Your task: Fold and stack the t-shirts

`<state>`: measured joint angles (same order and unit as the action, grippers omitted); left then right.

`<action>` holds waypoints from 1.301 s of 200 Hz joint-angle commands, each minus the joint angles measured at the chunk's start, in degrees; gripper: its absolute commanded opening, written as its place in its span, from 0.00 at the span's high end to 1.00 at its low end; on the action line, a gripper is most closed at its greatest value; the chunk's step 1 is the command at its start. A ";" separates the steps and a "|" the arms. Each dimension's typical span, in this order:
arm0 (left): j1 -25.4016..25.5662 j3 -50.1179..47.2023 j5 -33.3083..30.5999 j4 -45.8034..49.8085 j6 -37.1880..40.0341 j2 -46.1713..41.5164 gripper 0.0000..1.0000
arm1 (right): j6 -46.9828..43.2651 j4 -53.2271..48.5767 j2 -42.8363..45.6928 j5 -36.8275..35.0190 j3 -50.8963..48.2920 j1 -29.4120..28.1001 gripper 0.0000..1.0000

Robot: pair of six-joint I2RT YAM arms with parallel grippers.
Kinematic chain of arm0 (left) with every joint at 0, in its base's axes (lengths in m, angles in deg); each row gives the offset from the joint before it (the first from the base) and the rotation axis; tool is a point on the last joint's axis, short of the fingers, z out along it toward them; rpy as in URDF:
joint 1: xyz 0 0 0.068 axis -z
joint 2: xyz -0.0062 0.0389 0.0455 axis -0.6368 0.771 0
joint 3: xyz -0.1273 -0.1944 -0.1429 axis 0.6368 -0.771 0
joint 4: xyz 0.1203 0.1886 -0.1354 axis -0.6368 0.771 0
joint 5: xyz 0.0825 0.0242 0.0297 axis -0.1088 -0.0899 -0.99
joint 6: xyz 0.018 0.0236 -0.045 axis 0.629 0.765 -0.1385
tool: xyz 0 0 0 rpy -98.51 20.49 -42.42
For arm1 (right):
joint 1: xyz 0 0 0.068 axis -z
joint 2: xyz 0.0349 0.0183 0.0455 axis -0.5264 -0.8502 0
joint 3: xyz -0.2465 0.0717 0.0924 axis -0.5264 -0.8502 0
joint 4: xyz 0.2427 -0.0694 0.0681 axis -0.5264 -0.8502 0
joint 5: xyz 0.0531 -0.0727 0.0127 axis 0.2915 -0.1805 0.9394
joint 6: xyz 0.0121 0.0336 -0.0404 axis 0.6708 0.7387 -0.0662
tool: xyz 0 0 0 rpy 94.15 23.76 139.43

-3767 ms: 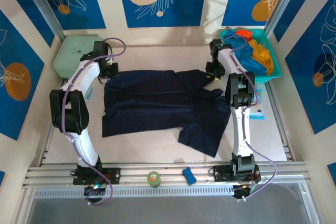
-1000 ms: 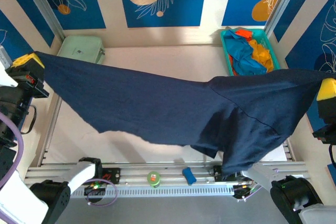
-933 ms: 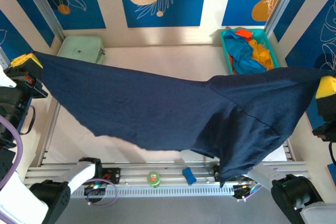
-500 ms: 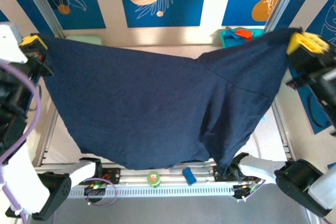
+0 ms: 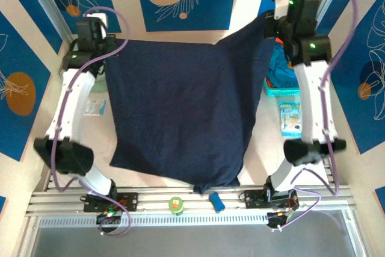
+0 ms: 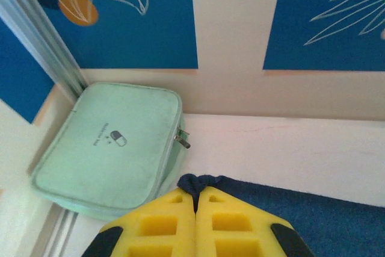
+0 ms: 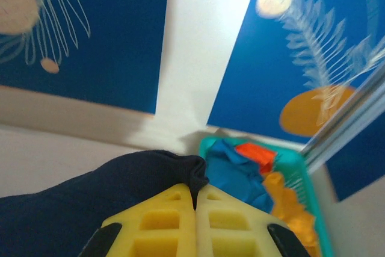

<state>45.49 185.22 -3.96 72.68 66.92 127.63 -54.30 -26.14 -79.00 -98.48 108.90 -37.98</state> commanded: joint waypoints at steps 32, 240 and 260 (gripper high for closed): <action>0.30 13.71 -6.44 -10.32 1.89 19.99 1.00 | 0.82 -1.35 -32.11 6.26 27.35 1.06 1.00; -0.39 11.34 -13.67 -21.97 9.87 36.38 1.00 | 9.71 20.74 -21.84 8.45 -18.17 1.66 1.00; -0.62 11.20 -14.71 -23.31 10.84 36.68 1.00 | 10.82 22.45 -18.77 8.88 -24.36 1.65 1.00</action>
<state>45.42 196.52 -15.61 53.65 75.25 166.88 -46.10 -9.73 -103.76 -91.44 90.01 -36.61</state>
